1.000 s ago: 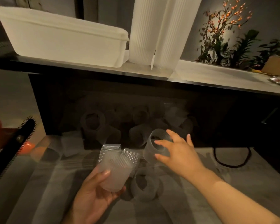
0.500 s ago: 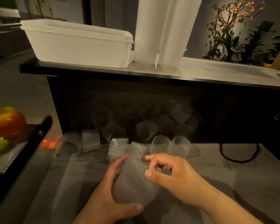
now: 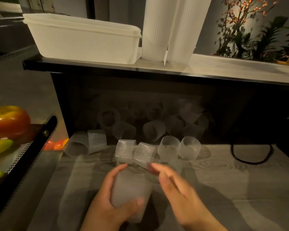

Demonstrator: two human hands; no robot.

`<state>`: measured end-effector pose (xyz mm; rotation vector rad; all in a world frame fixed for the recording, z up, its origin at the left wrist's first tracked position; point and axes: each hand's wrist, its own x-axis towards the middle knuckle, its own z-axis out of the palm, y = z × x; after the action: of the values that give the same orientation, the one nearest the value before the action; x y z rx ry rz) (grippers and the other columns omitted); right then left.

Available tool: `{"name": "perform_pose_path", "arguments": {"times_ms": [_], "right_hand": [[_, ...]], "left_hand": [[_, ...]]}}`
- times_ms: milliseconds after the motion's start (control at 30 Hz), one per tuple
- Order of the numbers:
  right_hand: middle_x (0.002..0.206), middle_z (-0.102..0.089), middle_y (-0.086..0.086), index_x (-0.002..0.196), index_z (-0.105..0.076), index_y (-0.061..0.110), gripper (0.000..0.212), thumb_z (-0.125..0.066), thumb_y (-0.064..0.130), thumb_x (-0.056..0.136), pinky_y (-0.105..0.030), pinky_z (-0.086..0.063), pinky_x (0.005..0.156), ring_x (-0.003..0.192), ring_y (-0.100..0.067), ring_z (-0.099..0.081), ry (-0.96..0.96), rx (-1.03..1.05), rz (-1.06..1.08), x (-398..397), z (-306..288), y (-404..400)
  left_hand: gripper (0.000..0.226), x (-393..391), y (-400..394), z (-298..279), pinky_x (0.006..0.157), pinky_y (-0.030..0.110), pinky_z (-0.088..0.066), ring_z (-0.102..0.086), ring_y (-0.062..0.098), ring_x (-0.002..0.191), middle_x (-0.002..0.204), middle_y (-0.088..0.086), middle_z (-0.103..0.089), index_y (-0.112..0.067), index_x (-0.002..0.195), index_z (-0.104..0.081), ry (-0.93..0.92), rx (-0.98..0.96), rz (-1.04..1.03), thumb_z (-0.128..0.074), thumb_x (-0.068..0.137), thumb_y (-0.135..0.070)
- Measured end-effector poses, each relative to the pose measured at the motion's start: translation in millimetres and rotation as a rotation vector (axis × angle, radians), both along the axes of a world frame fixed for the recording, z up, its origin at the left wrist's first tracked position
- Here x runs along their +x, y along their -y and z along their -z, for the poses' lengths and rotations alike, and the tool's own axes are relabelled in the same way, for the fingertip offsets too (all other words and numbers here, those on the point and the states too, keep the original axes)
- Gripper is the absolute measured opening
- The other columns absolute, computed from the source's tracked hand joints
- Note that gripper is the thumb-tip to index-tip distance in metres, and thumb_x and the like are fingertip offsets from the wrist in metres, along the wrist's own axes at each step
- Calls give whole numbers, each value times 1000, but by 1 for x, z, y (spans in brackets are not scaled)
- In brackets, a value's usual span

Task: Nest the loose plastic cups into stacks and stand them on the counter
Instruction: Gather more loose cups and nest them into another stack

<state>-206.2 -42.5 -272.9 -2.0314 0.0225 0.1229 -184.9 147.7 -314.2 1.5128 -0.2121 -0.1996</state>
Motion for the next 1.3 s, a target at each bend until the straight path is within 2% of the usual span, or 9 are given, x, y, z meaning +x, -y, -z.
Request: {"name": "perform_pose_path", "arguments": {"times_ms": [67, 200, 400, 567, 700, 800, 933, 1167, 1300], "right_hand": [[129, -50, 28, 111, -50, 62, 27, -51, 64, 84, -8, -39, 89, 125, 4, -45, 118, -249, 269, 6, 12, 13], [160, -9, 8, 144, -24, 55, 76, -50, 77, 76, -42, -28, 117, 147, -21, -14, 53, -772, 248, 23, 43, 29], [138, -52, -7, 136, -52, 31, 74, -82, 45, 69, -42, -53, 92, 130, -29, -46, 187, -1031, 224, 49, 69, 55], [139, -46, -5, 134, -43, 38, 68, -76, 46, 75, -35, -51, 93, 130, -27, -38, 256, -1113, 151, 53, 58, 65], [118, -54, 7, 120, -31, 49, 62, -73, 38, 76, -30, -50, 89, 113, -15, -49, 157, -827, 191, 56, 29, 68], [113, -57, 11, 115, -42, 62, 63, -81, 48, 68, -32, -55, 84, 101, -10, -62, 111, -147, 236, 49, 0, 58], [107, -70, -7, 99, -64, 35, 58, -92, 39, 49, -38, -55, 79, 96, -21, -69, 107, 590, 165, 34, -11, 27], [120, -66, 16, 129, -47, 56, 59, -74, 52, 77, -19, -50, 93, 113, 4, -58, 143, 466, 132, 21, -6, -8], [85, -69, 23, 94, -63, 34, 28, -72, 41, 69, -13, -51, 71, 82, 6, -64, 160, 427, 172, 22, -2, -10]], "left_hand": [[101, 1, -5, 10, 75, 27, -57, -70, 11, 91, 108, -17, -69, -51, 112, -58, -7, 73, -69, -93, 18, -59], [98, 6, -7, 16, 81, 35, -57, -69, 9, 89, 103, -23, -68, -62, 103, -49, -25, 210, -108, -89, 13, -66], [110, 11, 3, 5, 80, 7, -42, -59, -6, 106, 120, -23, -60, -76, 116, -22, -60, 381, 12, -86, 28, -62], [110, 15, 15, 1, 84, 11, -38, -49, -5, 111, 131, -26, -44, -77, 117, -13, -55, 455, 58, -88, 39, -58], [113, 19, 21, 0, 94, 20, -41, -46, 3, 116, 137, -20, -39, -82, 113, -7, -53, 479, 66, -90, 43, -52], [125, 21, 22, -3, 104, 26, -38, -41, 2, 119, 142, -20, -36, -74, 126, -1, -84, 475, 100, -93, 47, -46], [127, 18, 25, -5, 106, 24, -37, -45, -2, 122, 131, -29, -45, -82, 119, 0, -59, 437, 127, -92, 38, -52], [126, 15, 22, -8, 91, 15, -44, -49, -17, 113, 130, -38, -41, -82, 120, -17, -36, 243, 93, -96, 29, -49], [132, 17, 19, -10, 91, 21, -47, -52, -11, 110, 125, -35, -44, -70, 131, -14, -80, 219, 129, -96, 29, -49]]}}
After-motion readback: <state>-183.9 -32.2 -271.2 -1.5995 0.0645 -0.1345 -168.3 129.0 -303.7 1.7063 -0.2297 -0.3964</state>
